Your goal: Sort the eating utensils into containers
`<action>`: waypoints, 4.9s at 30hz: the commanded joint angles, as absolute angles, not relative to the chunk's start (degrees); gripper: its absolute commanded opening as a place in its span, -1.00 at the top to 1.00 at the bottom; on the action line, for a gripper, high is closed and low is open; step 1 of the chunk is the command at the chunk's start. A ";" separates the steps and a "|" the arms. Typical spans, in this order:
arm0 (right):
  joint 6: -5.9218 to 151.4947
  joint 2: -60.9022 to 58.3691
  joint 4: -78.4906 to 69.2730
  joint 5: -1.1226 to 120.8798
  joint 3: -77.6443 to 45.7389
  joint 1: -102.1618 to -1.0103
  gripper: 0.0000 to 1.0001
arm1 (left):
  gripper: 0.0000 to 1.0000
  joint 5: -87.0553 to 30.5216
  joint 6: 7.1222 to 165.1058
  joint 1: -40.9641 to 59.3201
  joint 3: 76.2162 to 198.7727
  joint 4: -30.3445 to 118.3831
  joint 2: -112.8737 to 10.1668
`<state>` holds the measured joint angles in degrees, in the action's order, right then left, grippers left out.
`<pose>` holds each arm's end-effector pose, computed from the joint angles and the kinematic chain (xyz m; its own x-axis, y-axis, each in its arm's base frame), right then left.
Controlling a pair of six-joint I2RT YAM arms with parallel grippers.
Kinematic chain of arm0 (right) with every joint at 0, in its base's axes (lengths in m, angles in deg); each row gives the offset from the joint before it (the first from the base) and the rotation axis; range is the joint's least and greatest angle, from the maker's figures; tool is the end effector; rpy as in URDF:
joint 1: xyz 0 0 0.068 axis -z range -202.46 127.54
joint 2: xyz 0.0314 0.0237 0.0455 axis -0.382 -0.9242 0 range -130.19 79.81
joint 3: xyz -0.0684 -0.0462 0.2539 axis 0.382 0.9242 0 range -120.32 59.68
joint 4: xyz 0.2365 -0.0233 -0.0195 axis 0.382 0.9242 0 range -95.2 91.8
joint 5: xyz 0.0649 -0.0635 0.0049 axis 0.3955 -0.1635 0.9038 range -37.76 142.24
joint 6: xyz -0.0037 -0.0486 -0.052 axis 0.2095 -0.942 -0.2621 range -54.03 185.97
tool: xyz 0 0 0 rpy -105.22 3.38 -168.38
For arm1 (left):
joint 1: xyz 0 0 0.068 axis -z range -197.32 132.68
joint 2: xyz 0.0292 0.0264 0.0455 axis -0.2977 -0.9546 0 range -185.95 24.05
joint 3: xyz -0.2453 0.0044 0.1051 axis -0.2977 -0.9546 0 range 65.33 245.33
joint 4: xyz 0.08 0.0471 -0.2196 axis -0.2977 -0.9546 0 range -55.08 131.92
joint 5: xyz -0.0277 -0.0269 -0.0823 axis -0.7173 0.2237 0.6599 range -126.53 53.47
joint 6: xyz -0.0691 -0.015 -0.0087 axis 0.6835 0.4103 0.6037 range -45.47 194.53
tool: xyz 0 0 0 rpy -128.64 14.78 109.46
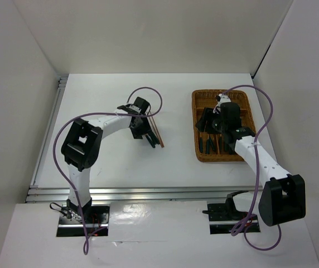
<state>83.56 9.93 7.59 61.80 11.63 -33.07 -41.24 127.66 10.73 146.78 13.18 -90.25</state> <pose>0.2602 0.0587 0.2545 -0.6279 0.1855 -0.7559 -0.1324 0.9316 0.3386 0.3612 -0.1871 0.1629 -0.8130 -0.4701 -0.3434 -0.3605 0.8697 -0.3372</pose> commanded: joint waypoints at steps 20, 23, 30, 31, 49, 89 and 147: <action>84.17 11.52 4.82 62.78 12.04 -32.74 -0.24 | 0.31 -43.56 133.77 10.63 153.66 6.24 -97.23; 84.17 11.52 4.82 62.78 12.04 -32.74 -0.24 | 0.44 -43.56 133.25 10.63 153.66 6.23 -97.76; 83.64 10.29 1.92 71.54 12.04 -32.74 -0.26 | 0.68 -43.56 133.25 10.63 152.51 6.23 -94.87; 83.64 9.07 1.39 72.88 11.52 -33.26 -0.30 | 0.68 -43.56 133.25 10.63 151.12 6.23 -93.82; 83.11 -5.87 -12.24 75.09 2.91 -56.02 -0.45 | 0.68 -42.16 129.29 6.06 141.09 14.22 -73.16; 82.31 -27.50 -14.52 73.77 -12.30 -62.80 -0.16 | 0.68 -31.88 128.59 2.28 134.41 21.26 -65.77; 86.98 -6.05 43.49 15.05 -6.06 -22.46 0.72 | -0.62 -25.81 111.98 -21.10 144.16 14.41 -69.29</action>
